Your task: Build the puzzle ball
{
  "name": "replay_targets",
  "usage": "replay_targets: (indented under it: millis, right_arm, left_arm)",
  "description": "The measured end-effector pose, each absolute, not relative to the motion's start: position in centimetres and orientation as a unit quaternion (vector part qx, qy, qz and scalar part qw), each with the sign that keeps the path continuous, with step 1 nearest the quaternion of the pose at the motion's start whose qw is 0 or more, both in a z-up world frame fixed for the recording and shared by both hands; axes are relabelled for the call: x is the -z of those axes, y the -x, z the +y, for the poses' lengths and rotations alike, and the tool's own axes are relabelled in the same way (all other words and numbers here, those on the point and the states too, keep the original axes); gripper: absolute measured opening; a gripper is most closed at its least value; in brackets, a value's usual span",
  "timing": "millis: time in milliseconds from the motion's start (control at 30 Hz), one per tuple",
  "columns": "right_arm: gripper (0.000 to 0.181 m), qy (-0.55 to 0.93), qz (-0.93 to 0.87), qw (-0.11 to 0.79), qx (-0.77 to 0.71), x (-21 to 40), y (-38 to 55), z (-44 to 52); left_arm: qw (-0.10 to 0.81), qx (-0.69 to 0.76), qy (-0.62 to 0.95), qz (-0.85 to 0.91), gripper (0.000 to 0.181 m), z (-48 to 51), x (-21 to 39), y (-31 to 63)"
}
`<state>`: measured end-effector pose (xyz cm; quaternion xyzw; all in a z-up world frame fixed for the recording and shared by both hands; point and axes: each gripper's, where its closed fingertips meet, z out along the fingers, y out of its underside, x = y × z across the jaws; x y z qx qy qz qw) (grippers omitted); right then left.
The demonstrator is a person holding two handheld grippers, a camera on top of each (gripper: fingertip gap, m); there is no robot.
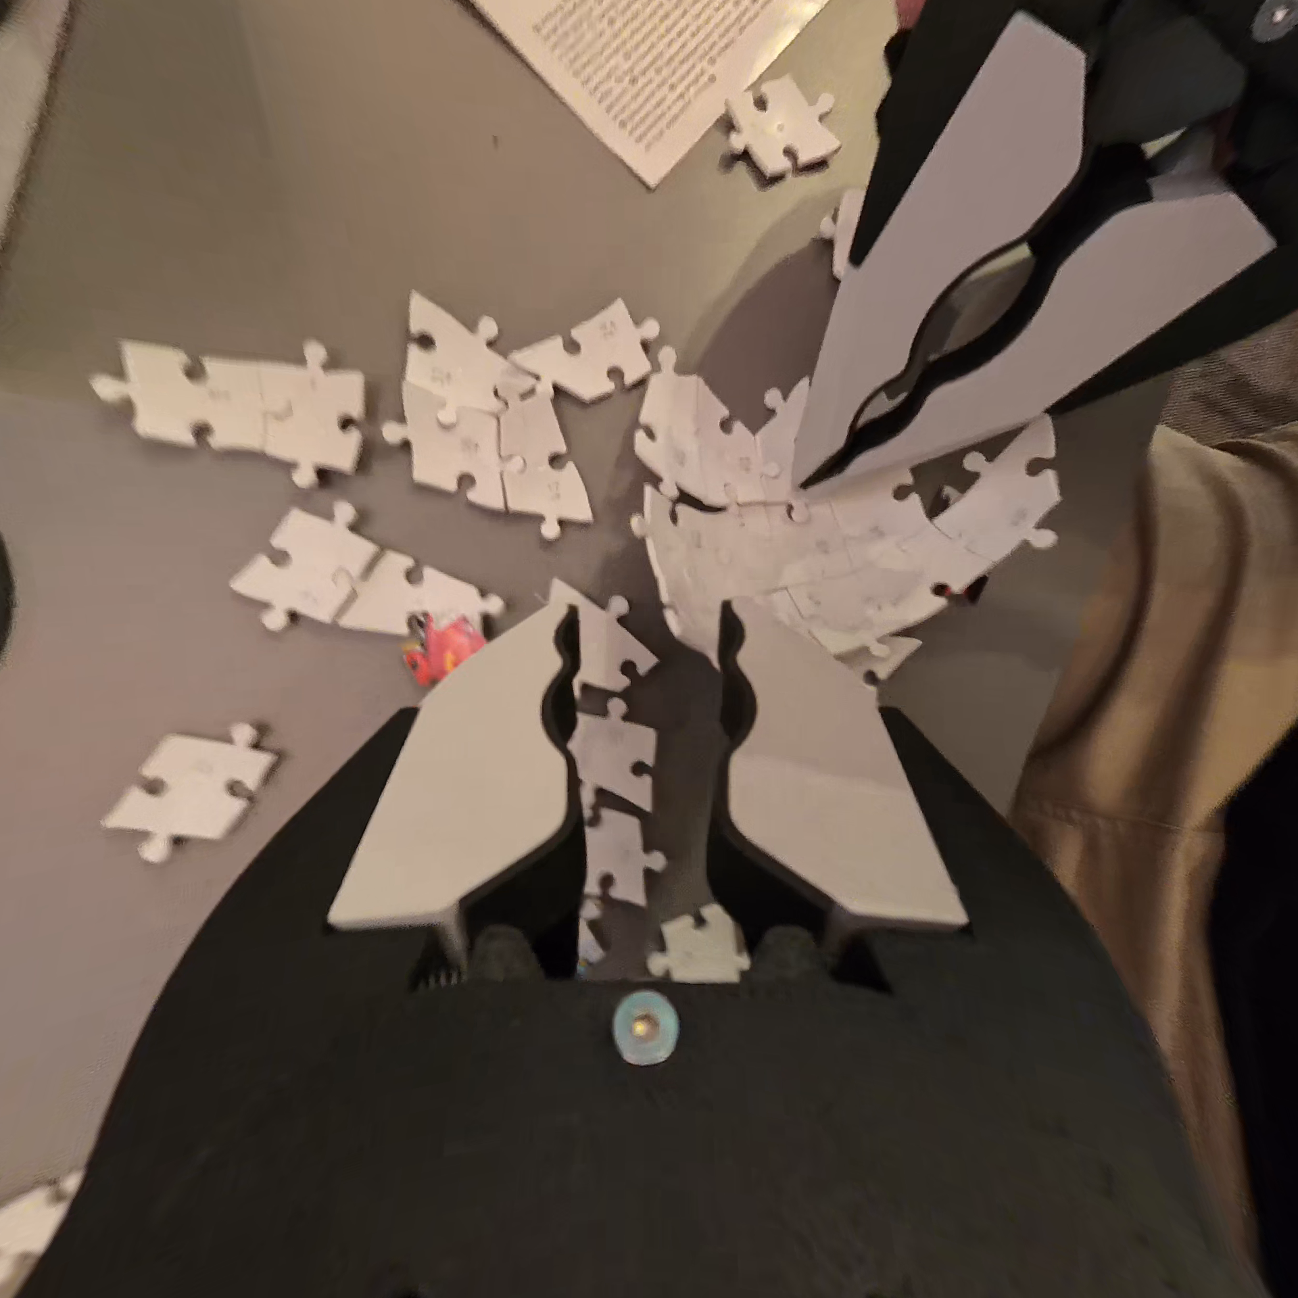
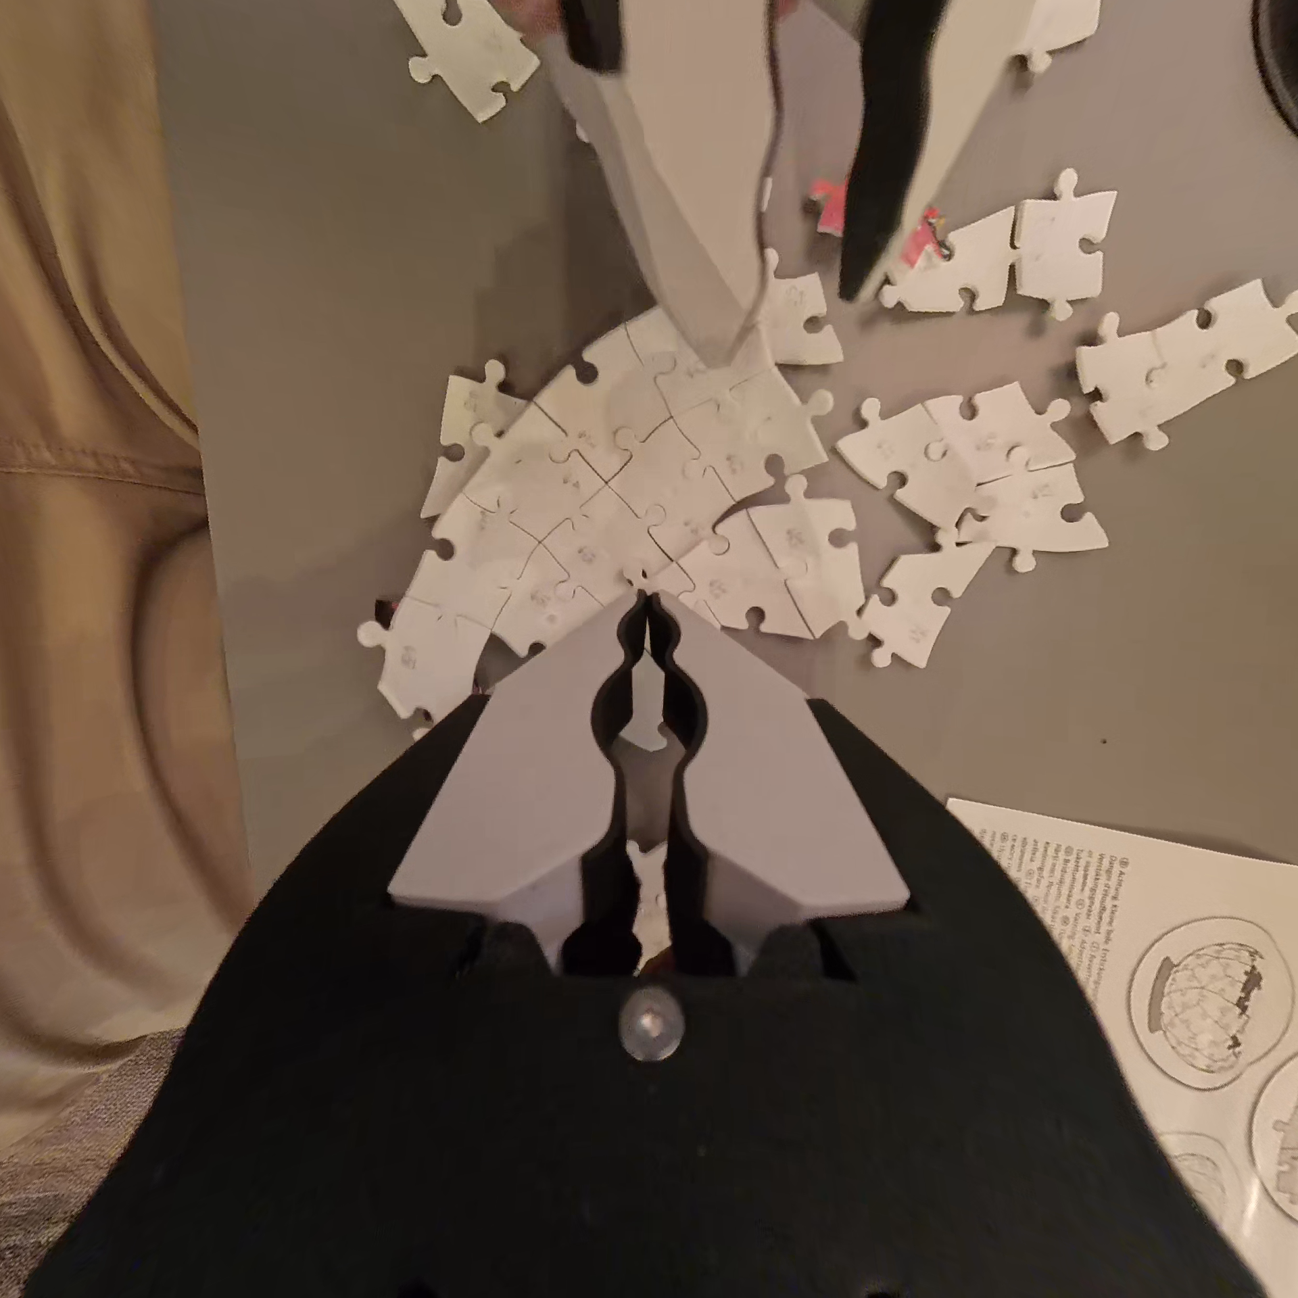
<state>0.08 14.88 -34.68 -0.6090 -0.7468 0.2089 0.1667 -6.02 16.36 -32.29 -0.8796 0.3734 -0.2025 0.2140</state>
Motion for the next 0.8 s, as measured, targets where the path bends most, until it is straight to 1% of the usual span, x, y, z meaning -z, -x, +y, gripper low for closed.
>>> replay_targets:
  millis: [100,233,267,400,467,533,667,733,800]
  right_arm:
    - [0.0,0.612,-0.744,0.166,-0.211,34.7,0.0,14.9]
    - [0.0,0.614,-0.741,0.167,-0.214,34.7,0.1,14.8]
    - [0.0,0.614,-0.741,0.167,-0.215,34.7,0.1,14.8]
    - [0.0,0.616,-0.737,0.167,-0.22,34.6,0.1,14.8]
    - [0.0,0.619,-0.734,0.169,-0.224,34.5,0.1,14.9]
    - [0.001,0.624,-0.726,0.174,-0.229,34.2,0.1,15.2]
    - [0.015,0.656,-0.687,0.199,-0.24,32.8,-0.3,17.1]
    - [0.024,0.671,-0.66,0.226,-0.252,31.6,-0.4,18.4]
    - [0.038,0.692,-0.63,0.234,-0.264,31.1,-0.6,19.5]
  left_arm:
    - [0.168,0.264,0.887,0.339,0.045,14.1,32.4,5.4]
    - [0.146,0.306,0.887,0.312,0.042,13.0,33.3,3.4]
    - [0.148,0.303,0.891,0.306,0.039,13.2,33.7,3.1]
    - [0.175,0.298,0.898,0.273,0.012,14.7,34.4,2.7]
    - [0.188,0.315,0.894,0.256,0.006,15.1,33.9,2.7]
    - [0.202,0.311,0.89,0.264,0.005,15.4,33.6,2.7]
    - [0.213,0.301,0.887,0.277,0.005,15.7,33.3,2.9]
    - [0.216,0.301,0.884,0.283,0.005,15.8,33.4,2.9]
    - [0.228,0.309,0.873,0.301,0.005,15.7,33.0,2.6]
